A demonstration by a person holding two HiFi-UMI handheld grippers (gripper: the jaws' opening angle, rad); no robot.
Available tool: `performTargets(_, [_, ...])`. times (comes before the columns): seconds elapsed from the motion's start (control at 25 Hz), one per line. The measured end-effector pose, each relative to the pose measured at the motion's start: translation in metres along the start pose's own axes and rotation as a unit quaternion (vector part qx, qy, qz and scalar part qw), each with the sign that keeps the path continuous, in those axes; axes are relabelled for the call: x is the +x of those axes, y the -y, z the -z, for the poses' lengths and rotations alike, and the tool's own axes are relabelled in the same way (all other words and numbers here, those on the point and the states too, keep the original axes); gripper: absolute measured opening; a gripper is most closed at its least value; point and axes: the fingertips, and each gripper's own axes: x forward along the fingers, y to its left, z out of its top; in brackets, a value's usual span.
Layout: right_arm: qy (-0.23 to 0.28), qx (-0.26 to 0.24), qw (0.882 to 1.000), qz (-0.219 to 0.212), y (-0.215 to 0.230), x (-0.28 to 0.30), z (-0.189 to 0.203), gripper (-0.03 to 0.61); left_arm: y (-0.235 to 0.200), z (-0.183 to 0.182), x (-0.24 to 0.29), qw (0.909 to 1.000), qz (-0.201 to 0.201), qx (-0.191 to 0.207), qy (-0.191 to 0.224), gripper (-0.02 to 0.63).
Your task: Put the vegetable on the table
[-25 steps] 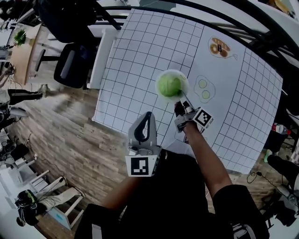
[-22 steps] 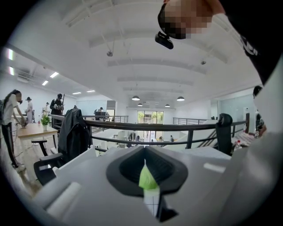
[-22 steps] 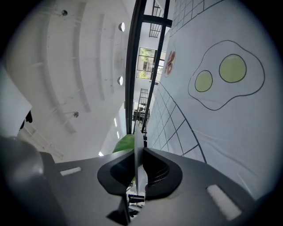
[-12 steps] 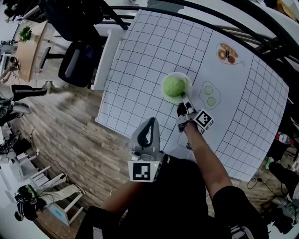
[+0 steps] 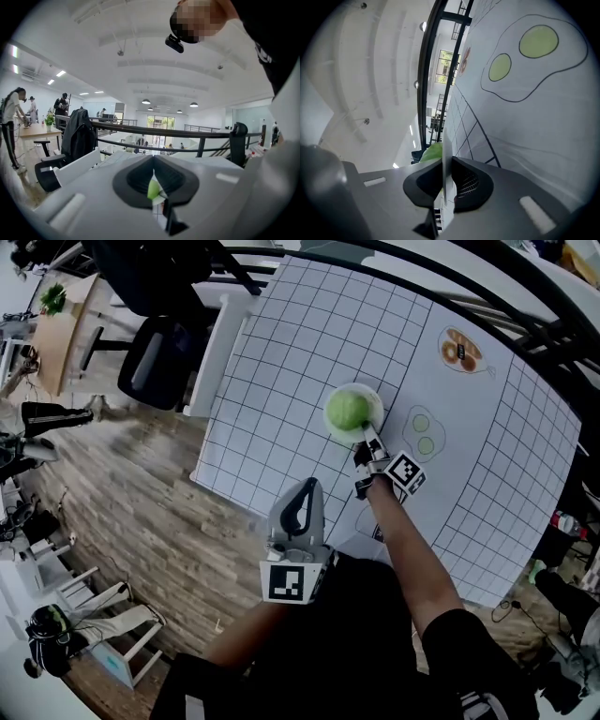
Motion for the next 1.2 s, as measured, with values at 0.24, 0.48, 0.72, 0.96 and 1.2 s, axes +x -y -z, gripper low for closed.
performTargets(0.24, [0.006,0.027,1.0,0.015,0.009,0.005,-0.001,0.026,-0.005,-0.005,0.003,0.9998,-0.004,-0.02,0.006,0.008])
performTargets(0.48, [0.006,0.052,0.998,0.037,0.02,0.008,0.005,0.026,-0.005,-0.01,0.004,0.9997,0.001,-0.026,0.001,0.008])
performTargets(0.72, [0.013,0.078,0.994,0.069,0.028,0.008,0.004,0.021,-0.008,-0.016,0.001,0.9996,0.01,-0.027,0.0,0.008])
performTargets(0.96, [-0.024,0.071,0.991,0.107,0.032,0.004,0.007,0.035,-0.007,-0.018,-0.008,0.9989,0.013,-0.044,-0.002,0.008])
performTargets(1.2, [-0.046,0.04,0.987,0.147,0.031,-0.006,0.01,0.114,0.007,-0.033,-0.026,0.9977,0.037,-0.055,0.015,0.008])
